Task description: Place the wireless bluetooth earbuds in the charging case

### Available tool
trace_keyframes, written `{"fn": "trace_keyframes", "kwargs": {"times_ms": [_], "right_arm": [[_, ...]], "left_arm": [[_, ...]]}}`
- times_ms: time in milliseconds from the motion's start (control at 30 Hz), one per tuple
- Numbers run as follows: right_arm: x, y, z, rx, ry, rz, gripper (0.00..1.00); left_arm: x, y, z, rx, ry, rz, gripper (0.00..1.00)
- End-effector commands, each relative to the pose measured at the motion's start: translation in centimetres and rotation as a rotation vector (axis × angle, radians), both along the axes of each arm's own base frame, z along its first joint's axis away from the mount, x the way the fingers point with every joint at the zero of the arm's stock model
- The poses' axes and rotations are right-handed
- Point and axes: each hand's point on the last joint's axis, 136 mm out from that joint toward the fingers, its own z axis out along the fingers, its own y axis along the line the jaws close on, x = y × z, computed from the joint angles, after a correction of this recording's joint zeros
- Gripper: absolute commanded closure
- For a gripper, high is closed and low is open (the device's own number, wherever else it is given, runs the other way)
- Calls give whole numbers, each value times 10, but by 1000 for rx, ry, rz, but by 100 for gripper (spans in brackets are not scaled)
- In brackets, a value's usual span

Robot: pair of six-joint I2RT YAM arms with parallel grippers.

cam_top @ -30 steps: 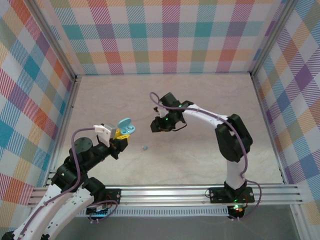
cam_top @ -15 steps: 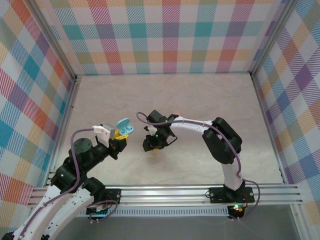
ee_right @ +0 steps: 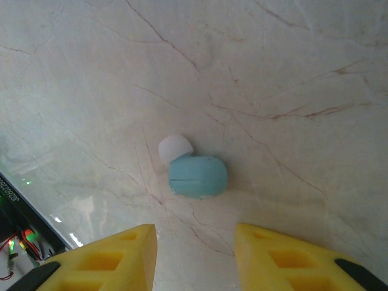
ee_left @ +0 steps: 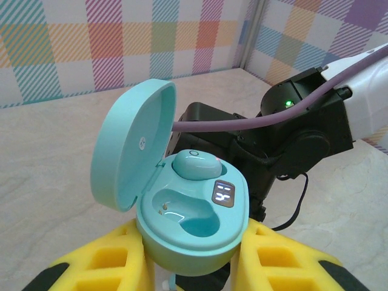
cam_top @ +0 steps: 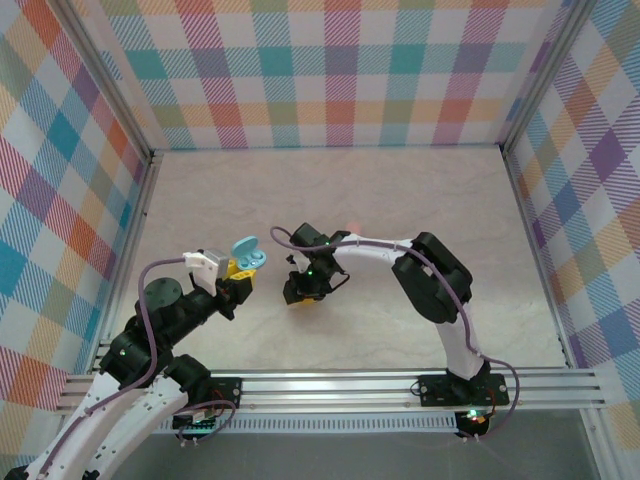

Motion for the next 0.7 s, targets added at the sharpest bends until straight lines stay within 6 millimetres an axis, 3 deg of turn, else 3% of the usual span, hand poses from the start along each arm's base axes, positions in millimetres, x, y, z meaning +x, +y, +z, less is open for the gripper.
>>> {"fn": "trace_keyframes", "kwargs": {"times_ms": [0,667], "right_arm": [[-1,9,-1,7,10,19,60],[36,36,3,-21,-102,107,59]], "left_arm": [[-1,3,7,-9,-22,10,82],[-4,6,4,24,-22,8,82]]}}
